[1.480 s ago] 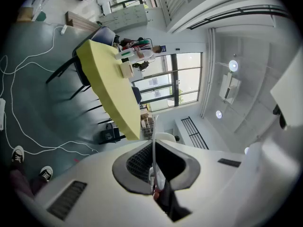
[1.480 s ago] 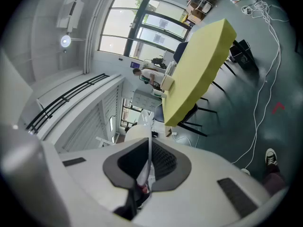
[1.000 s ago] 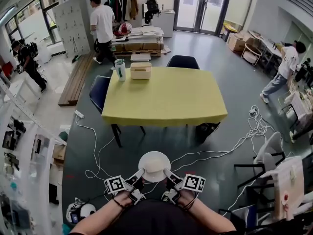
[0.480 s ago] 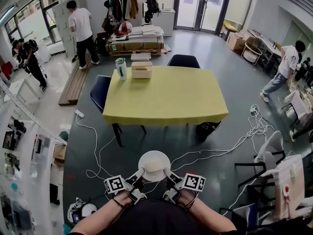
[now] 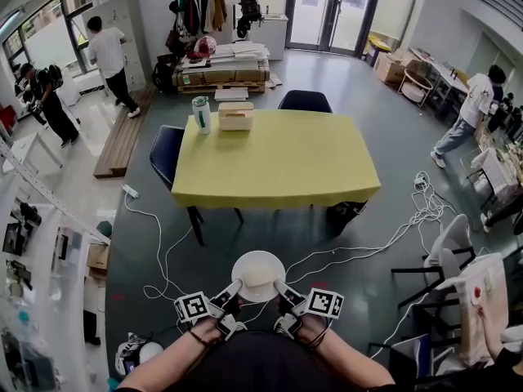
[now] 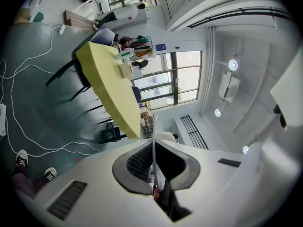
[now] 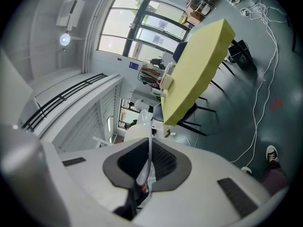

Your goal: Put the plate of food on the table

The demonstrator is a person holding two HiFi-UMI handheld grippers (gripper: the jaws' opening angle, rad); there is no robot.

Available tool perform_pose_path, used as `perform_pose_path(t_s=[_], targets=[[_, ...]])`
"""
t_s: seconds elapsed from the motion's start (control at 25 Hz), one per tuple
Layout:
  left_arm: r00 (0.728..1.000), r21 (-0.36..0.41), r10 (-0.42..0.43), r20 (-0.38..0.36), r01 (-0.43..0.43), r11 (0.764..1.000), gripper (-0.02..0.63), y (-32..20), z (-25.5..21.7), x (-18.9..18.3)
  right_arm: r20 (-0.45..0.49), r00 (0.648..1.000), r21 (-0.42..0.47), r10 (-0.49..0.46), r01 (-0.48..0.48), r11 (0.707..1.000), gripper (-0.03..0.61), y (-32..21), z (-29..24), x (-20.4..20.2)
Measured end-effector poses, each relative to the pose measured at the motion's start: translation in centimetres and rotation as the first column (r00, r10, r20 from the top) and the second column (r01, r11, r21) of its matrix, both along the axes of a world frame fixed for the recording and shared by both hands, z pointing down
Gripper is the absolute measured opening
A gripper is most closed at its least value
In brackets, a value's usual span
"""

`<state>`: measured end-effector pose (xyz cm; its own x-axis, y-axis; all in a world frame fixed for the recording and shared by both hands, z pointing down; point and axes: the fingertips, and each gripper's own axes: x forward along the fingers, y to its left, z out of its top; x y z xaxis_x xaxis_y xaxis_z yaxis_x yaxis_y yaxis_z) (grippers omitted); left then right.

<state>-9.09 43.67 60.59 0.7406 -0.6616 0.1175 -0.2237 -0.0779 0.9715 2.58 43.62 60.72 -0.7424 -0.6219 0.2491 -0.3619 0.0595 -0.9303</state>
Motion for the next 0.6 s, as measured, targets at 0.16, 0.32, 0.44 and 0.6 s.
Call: perform_pose_path(t_s=[0.16,0.32,0.44,0.6], targets=[[1.0,0.002,0.012,-0.016,-0.012,1.0,0.018,-0.1,-0.1,-1.2,-0.002,1.0,-0.001,0.014,-0.014,1.0,0.023,0.1,0.1,-1.3],[0.999,0.004,0.018,-0.031,-0.017,1.0,0.018,-0.2,0.0,-2.4,-0.004,0.999,0.005,0.033,-0.032,0.999,0.023,0.2,0.2,-2.6],[0.999,0.01,0.022,-0.038,-0.022,1.0,0.018,-0.4,-0.2,-3.0,-0.004,0.999,0.01,0.051,-0.051,0.999,0.023,0.1,0.0,-3.2],[0.999,0.013,0.036,-0.01,-0.036,0.999,0.018,-0.8,0.1,-3.5,-0.006,0.998,0.015,0.064,-0.064,0.998,0.023,-0.2,0.0,-3.5]])
